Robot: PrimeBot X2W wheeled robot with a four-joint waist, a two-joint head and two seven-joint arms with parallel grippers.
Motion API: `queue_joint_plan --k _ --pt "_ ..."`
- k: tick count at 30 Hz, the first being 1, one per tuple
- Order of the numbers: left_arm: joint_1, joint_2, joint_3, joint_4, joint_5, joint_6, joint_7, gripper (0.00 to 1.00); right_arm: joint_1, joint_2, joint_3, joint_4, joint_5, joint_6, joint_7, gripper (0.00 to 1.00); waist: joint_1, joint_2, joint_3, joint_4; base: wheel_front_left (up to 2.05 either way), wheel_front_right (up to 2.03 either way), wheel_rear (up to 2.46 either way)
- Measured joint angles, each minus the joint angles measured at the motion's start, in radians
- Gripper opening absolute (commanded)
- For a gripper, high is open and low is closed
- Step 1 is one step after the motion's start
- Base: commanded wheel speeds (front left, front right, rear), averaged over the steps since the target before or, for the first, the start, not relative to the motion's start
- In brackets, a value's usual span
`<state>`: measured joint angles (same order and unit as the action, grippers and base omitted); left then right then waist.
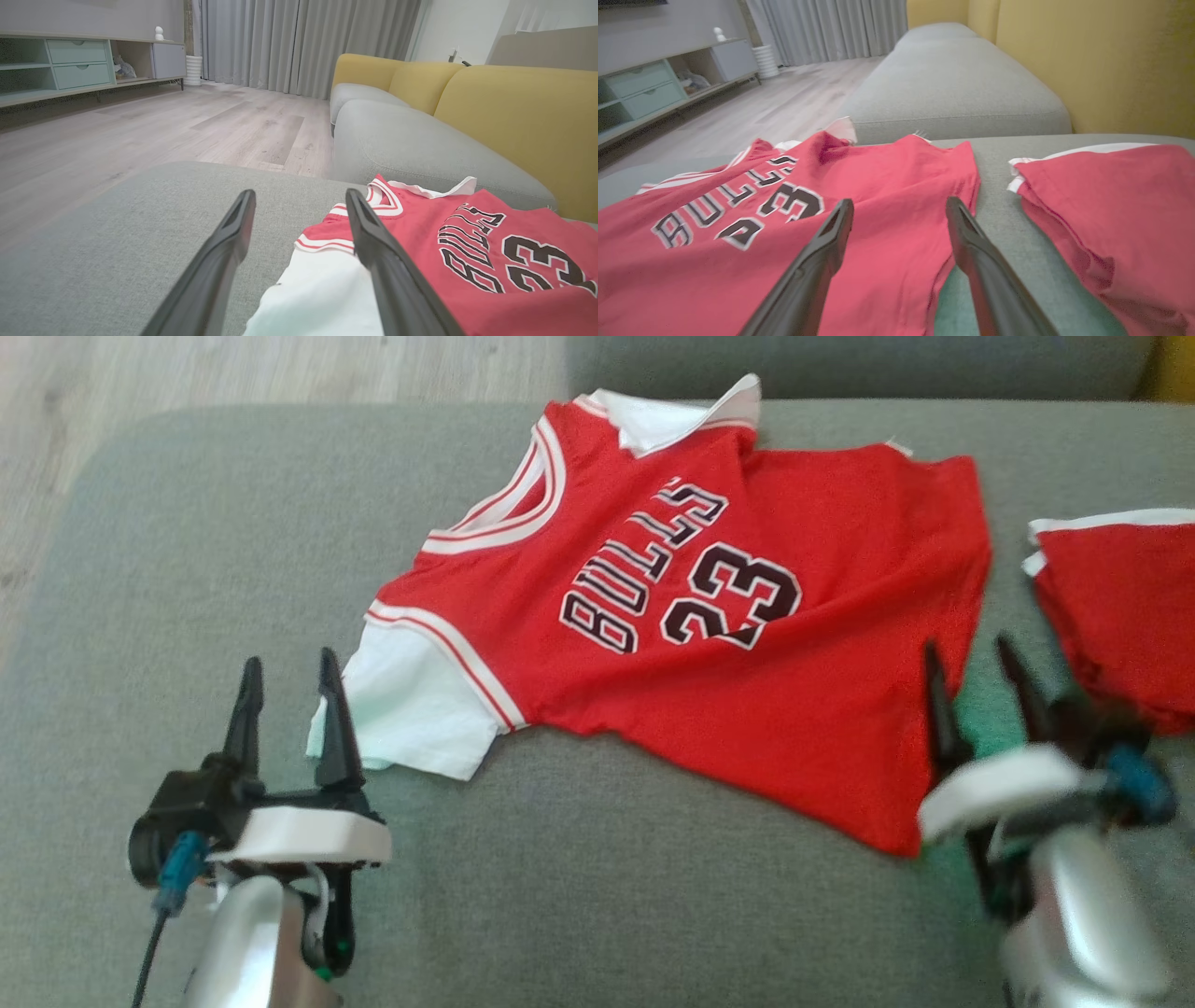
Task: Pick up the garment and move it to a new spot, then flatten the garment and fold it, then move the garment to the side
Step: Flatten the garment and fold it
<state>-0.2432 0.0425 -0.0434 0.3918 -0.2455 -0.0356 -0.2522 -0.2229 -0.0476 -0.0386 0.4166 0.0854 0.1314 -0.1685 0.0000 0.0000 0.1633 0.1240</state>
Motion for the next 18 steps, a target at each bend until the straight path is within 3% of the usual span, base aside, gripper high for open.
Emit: queue_joint_plan --k 8,18 --pt "-0.029 -0.002 -0.09 -0.008 -0.044 0.003 0.0 1.0 -0.261 -0.001 -0.194 0.227 -0.006 0.0 0.23 1.0 0.0002 0.0 0.059 0.04 0.0 0.0 0.0" --pt "-0.048 -0.003 -0.134 -0.009 -0.065 0.018 0.0 1.0 -0.418 -0.003 -0.391 0.439 -0.149 0.0 0.265 1.0 0.0001 0.0 0.107 0.083 0.0 0.0 0.0"
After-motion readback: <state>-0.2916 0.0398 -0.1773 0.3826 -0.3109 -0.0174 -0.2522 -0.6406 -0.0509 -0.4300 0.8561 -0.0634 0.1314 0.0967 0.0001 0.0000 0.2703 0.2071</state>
